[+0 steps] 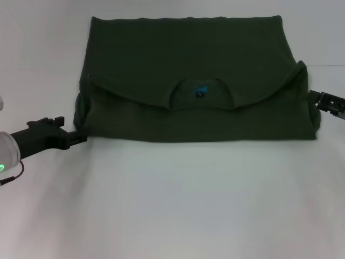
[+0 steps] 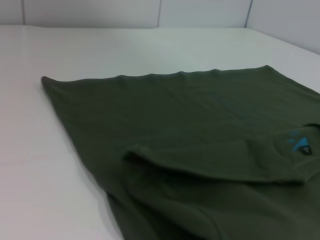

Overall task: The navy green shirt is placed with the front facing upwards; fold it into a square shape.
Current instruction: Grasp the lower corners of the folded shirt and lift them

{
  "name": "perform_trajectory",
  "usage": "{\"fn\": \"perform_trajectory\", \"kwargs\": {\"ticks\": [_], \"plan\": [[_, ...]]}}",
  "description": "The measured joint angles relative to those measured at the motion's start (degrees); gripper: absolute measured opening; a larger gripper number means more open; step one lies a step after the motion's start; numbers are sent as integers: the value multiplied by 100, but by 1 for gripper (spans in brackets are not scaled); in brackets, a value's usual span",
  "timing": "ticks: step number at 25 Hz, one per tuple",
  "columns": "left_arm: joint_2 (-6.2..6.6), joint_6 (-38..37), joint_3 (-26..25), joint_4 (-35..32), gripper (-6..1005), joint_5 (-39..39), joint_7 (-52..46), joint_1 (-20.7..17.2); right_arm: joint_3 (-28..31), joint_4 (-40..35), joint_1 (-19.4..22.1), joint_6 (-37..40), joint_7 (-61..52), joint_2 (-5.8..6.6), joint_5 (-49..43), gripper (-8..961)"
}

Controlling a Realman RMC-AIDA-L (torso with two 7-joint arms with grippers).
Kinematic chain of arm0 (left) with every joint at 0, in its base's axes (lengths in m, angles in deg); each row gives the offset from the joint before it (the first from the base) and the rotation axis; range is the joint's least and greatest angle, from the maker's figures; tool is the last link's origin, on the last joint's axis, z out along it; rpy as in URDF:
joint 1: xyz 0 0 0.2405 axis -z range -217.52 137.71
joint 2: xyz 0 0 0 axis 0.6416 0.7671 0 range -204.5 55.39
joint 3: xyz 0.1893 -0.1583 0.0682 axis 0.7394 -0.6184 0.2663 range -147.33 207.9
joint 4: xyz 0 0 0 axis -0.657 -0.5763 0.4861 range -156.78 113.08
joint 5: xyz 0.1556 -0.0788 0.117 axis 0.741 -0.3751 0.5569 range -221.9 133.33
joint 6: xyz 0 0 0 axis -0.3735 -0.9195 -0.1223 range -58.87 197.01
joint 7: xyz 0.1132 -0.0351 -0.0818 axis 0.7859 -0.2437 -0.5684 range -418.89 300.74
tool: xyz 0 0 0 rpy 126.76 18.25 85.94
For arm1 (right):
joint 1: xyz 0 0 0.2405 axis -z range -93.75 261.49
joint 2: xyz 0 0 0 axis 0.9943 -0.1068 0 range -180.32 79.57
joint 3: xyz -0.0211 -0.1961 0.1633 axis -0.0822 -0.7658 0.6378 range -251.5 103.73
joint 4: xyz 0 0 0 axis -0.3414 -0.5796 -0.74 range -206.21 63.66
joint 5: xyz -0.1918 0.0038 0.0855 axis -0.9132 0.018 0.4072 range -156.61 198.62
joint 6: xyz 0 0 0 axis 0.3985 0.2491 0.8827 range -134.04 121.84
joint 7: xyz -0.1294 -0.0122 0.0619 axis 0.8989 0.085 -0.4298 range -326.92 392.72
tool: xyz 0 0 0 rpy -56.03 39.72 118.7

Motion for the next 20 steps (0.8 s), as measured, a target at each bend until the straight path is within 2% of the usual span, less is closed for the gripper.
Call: {"fn": "perform_trajectory", "kwargs": {"ticks": [5, 12, 20], "plan": [[-1, 16, 124, 35, 768, 31, 16, 0, 63, 0, 13, -5, 33, -16, 6, 654], [-36, 492, 724, 187, 891, 19, 44, 90, 70, -2, 20, -10, 34, -45, 7, 654], [-16, 788, 835, 423, 880, 39, 33, 284, 72, -2, 14, -10, 34, -80, 6, 655]]}}
